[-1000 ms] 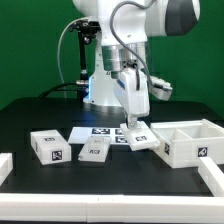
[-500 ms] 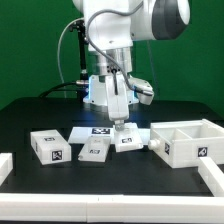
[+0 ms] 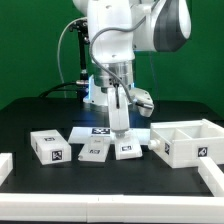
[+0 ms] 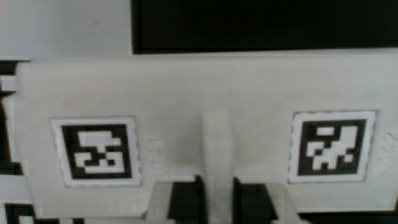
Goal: Assemble cabinet
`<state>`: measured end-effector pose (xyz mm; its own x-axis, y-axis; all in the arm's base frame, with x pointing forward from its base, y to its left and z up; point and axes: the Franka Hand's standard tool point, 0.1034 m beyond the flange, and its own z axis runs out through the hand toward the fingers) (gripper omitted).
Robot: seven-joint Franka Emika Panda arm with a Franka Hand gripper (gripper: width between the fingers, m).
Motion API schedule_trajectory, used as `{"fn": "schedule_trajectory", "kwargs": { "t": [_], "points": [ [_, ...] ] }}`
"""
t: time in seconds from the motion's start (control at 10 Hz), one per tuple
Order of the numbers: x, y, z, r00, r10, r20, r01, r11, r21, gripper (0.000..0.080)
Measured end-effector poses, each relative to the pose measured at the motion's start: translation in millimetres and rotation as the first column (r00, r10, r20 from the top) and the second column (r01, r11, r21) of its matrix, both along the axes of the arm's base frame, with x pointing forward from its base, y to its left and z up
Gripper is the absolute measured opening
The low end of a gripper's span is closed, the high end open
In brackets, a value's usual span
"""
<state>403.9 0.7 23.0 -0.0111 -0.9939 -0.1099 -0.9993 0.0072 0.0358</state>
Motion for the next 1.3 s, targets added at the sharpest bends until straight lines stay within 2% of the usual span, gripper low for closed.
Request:
{"fn": "schedule_trajectory", "kwargs": {
  "t": [0.2, 0.3, 0.4, 0.5, 0.6, 0.7, 0.8, 0.9, 1.1, 1.3],
  "points": [
    [0.0, 0.3, -0.1, 1.000, 0.006, 0.000, -0.006, 1.000, 0.000, 0.0061],
    [0.4, 0.9, 0.8, 1.000, 0.008, 0.000, -0.008, 1.000, 0.003, 0.0222],
    [4.9, 5.0, 12.0, 1.000, 0.026, 0.000, -0.026, 0.999, 0.035, 0.0368],
    [11.0, 10.0, 26.3, 0.997, 0.074, 0.021, -0.076, 0.995, 0.061, 0.0368],
    [16.3, 20.0, 38.3, 0.991, 0.125, 0.043, -0.128, 0.988, 0.080, 0.0547],
    [22.1, 35.5, 48.3, 0.977, 0.202, 0.063, -0.207, 0.975, 0.084, 0.0547],
    [24.4, 49.4, 52.0, 0.963, 0.258, 0.076, -0.264, 0.961, 0.081, 0.0721],
    [23.2, 59.1, 51.3, 0.951, 0.300, 0.075, -0.306, 0.949, 0.077, 0.0775],
    [23.3, 55.0, 50.6, 0.896, 0.432, 0.102, -0.440, 0.896, 0.067, 0.0795],
    [23.5, 59.7, 51.4, 0.829, 0.547, 0.113, -0.555, 0.830, 0.056, 0.0798]
  ]
}}
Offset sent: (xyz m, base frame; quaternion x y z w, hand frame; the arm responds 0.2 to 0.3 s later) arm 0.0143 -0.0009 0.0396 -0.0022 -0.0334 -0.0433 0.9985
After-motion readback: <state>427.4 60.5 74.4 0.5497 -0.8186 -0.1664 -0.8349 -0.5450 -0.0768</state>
